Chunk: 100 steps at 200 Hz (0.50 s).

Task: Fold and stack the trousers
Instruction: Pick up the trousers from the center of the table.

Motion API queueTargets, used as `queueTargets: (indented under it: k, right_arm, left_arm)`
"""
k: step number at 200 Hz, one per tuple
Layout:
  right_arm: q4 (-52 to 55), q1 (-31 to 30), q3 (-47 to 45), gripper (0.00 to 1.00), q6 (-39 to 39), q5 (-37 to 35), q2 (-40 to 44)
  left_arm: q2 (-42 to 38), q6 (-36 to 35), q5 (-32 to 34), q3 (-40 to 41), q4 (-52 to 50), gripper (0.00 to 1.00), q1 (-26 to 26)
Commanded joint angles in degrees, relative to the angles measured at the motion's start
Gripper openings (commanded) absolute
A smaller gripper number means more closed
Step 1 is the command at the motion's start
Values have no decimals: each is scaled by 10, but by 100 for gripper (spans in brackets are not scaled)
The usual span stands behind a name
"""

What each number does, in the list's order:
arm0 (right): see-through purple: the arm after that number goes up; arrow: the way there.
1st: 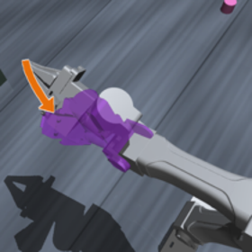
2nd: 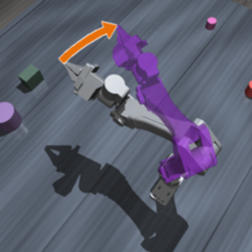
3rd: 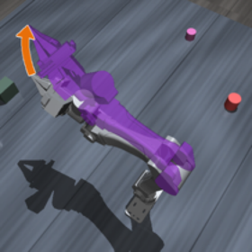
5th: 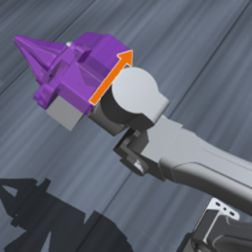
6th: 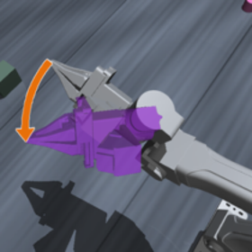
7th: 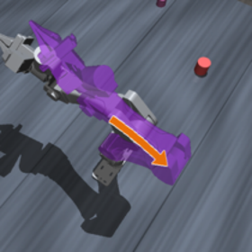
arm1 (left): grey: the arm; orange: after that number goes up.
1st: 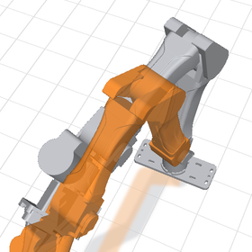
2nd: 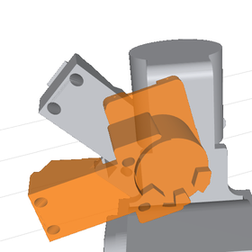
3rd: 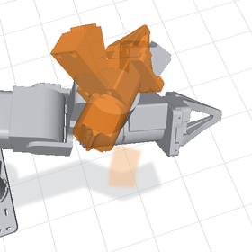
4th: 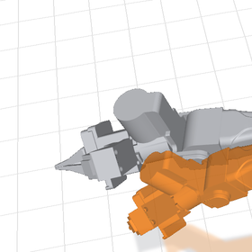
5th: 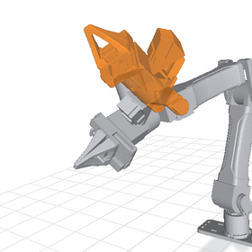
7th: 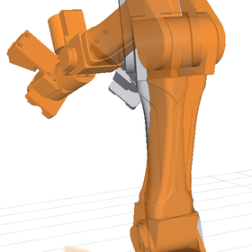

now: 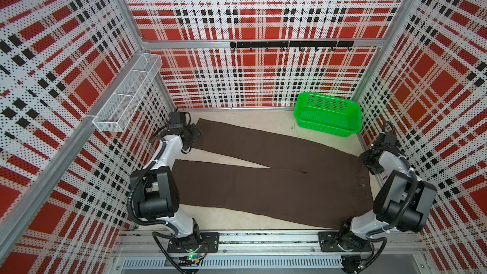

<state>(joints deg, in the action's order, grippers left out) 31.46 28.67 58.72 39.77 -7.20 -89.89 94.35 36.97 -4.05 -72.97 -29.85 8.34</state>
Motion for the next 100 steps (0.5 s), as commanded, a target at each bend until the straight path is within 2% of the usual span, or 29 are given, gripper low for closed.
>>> queueTargets:
  k: [1, 19, 54, 100]
  right_arm:
    - [-24, -1, 22, 54, -47, -43, -32]
    - [-24, -1, 41, 54, -60, -71, -64]
    - [-35, -1, 63, 55, -66, -78, -112]
    - [-62, 1, 88, 57, -60, -50, -159]
  left_arm:
    - [23, -15, 2, -18, -5, 78, -7]
    - [29, -16, 5, -26, -4, 78, -12]
    - [41, -15, 7, -37, -5, 79, -19]
    - [44, -16, 18, -45, -4, 80, -28]
